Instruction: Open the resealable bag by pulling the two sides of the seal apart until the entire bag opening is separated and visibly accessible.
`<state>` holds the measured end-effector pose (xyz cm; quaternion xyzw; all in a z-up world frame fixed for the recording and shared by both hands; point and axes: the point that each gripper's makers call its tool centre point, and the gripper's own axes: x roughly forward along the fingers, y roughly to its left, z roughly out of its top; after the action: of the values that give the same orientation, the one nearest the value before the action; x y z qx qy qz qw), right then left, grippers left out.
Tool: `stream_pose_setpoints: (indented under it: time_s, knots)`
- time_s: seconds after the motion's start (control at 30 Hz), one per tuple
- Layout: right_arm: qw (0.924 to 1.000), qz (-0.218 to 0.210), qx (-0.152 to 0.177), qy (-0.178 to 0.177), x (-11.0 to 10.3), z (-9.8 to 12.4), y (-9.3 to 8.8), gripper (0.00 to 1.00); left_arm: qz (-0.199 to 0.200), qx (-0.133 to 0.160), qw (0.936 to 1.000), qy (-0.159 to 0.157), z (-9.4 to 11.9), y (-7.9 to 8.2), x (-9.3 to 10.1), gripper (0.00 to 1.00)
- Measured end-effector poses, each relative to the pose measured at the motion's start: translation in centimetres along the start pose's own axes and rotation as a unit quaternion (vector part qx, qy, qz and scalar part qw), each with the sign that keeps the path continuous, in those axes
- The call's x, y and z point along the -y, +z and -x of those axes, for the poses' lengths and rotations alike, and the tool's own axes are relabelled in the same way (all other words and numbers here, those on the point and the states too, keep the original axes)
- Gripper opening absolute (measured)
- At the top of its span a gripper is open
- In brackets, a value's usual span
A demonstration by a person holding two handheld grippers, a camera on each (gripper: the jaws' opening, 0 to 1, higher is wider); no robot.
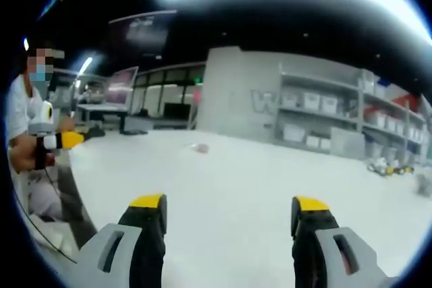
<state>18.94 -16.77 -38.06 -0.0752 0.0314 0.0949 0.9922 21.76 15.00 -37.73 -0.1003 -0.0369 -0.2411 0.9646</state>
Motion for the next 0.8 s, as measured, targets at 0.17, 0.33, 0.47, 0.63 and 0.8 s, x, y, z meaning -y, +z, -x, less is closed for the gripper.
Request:
stream_pose_setpoints:
  time_s: [0.17, 0.33, 0.47, 0.63, 0.8]
  knots:
    - [1.0000, 0.000, 0.000, 0.001, -0.06, -0.04, -0.01, 0.75, 0.000, -0.003, 1.0000, -0.002, -0.05, -0.20, 0.08, 0.88]
    - [1.0000, 0.000, -0.001, 0.002, -0.23, -0.07, -0.05, 0.75, -0.001, -0.001, 1.0000, -0.003, -0.10, -0.05, 0.13, 0.88]
    - [1.0000, 0.000, -0.002, 0.004, -0.34, -0.09, -0.08, 0.75, -0.001, -0.002, 1.0000, -0.003, -0.09, -0.03, 0.06, 0.88]
    - [1.0000, -0.001, -0.003, 0.005, -0.53, -0.17, -0.12, 0.75, -0.001, -0.002, 1.0000, -0.001, -0.05, -0.03, -0.05, 0.88]
    - [1.0000, 0.001, -0.004, 0.006, -0.58, -0.18, -0.11, 0.75, -0.002, -0.007, 1.0000, -0.001, -0.12, -0.35, -0.06, 0.88]
